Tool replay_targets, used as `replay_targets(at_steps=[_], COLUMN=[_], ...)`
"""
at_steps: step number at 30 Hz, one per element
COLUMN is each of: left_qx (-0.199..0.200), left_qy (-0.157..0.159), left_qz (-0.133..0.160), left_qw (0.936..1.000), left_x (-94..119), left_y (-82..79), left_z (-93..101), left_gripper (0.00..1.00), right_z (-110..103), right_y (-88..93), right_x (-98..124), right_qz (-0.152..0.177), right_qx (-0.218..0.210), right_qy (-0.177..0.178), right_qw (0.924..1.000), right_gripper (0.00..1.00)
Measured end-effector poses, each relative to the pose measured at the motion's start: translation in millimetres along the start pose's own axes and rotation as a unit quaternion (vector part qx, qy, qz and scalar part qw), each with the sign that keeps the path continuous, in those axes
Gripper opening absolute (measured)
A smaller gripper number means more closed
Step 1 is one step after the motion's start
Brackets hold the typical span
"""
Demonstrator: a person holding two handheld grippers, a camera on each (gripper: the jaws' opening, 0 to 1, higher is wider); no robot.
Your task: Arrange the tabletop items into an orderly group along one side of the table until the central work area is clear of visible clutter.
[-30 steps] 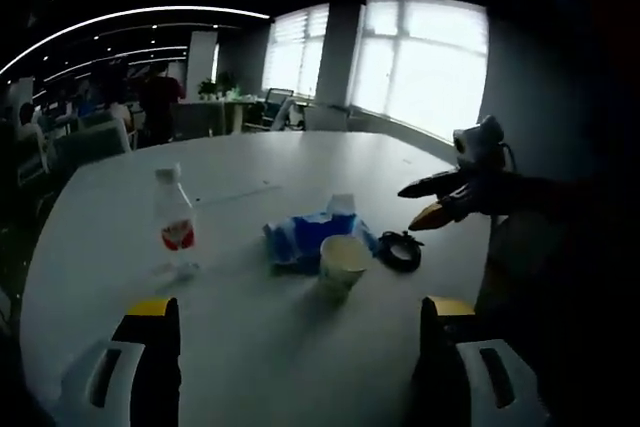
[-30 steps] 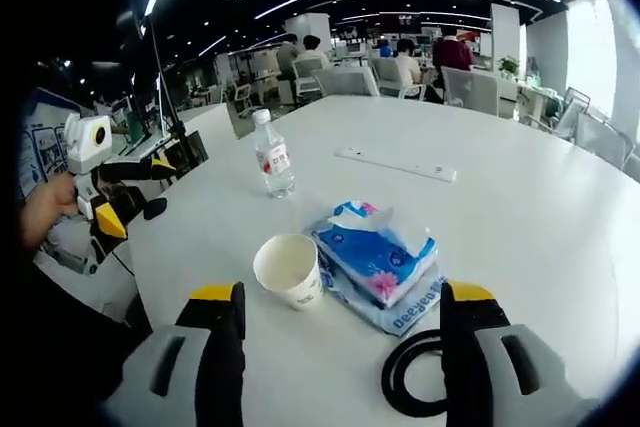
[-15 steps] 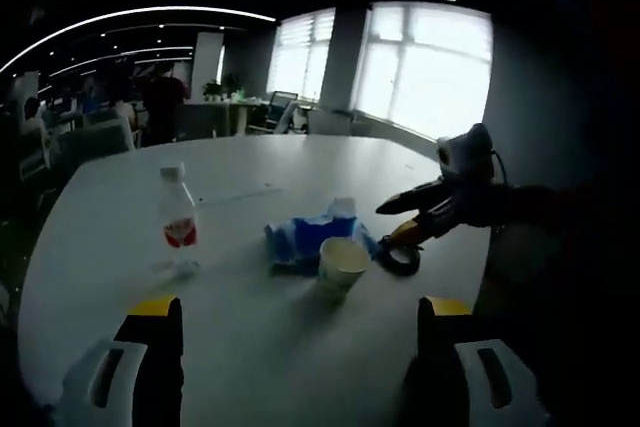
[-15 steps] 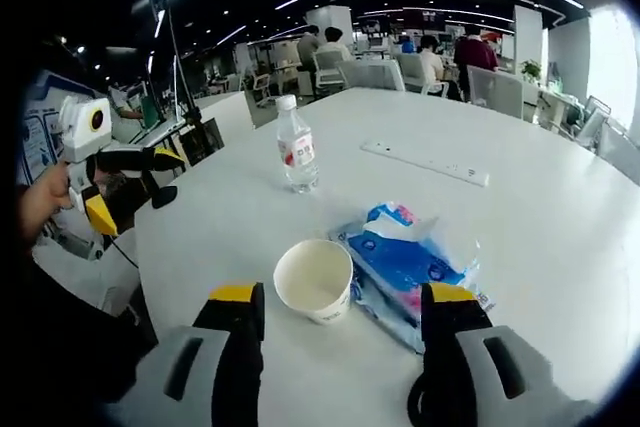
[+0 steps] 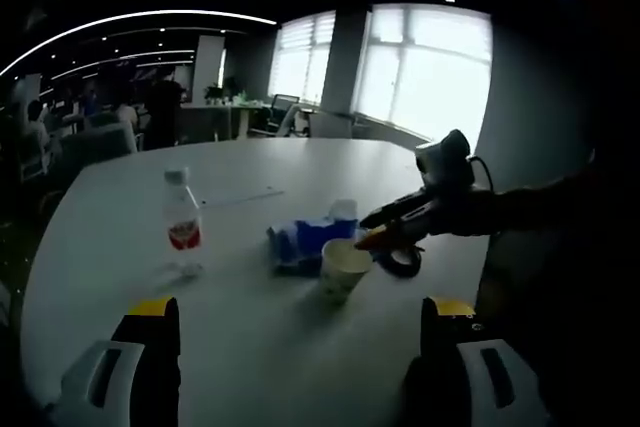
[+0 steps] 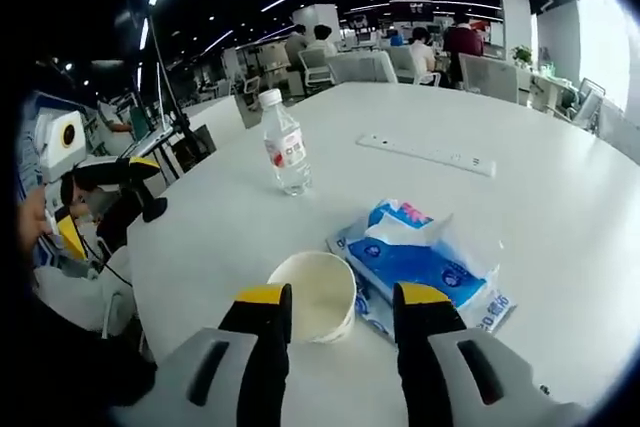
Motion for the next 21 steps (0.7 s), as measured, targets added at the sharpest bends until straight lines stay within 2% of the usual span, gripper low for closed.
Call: replay_targets(at_steps=[8, 15, 21], left_qx=[-0.006, -0.001, 0.006], left_qy=[-0.003, -0.002, -0.005], left_qz=[0.006, 0.002, 0.004], left_qw=[1.0, 1.0, 1.0], left_x=[-1, 0, 1], left_y=[-0.1, 7.2, 8.9], left_z=[-0.4, -1.5, -5.9], left_gripper=[0.99, 0.96, 0.97], right_z=[-2, -3, 1], right_y=[7.2, 12.2, 13.4], right_x=[-13, -20, -23], right_qz=[-0.021, -0.033, -0.036], right_qx=[0.009, -0.015, -0.023], right_qy=[-0.005, -0.01, -0.009], right_qw=[0.9997, 0.9993, 0.999], right_gripper=[0.27, 0.21, 0.13])
Point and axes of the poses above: the point that each gripper's makers call its tool centre point, and the gripper's own axes: x roughly backward along the fingers, z roughly to its right, y roughly out of its underside, the point moved 1 cm from there along x, roughly backward along the fingers, and after that the axes turned 1 degree about -x, right-handed, at the moved point
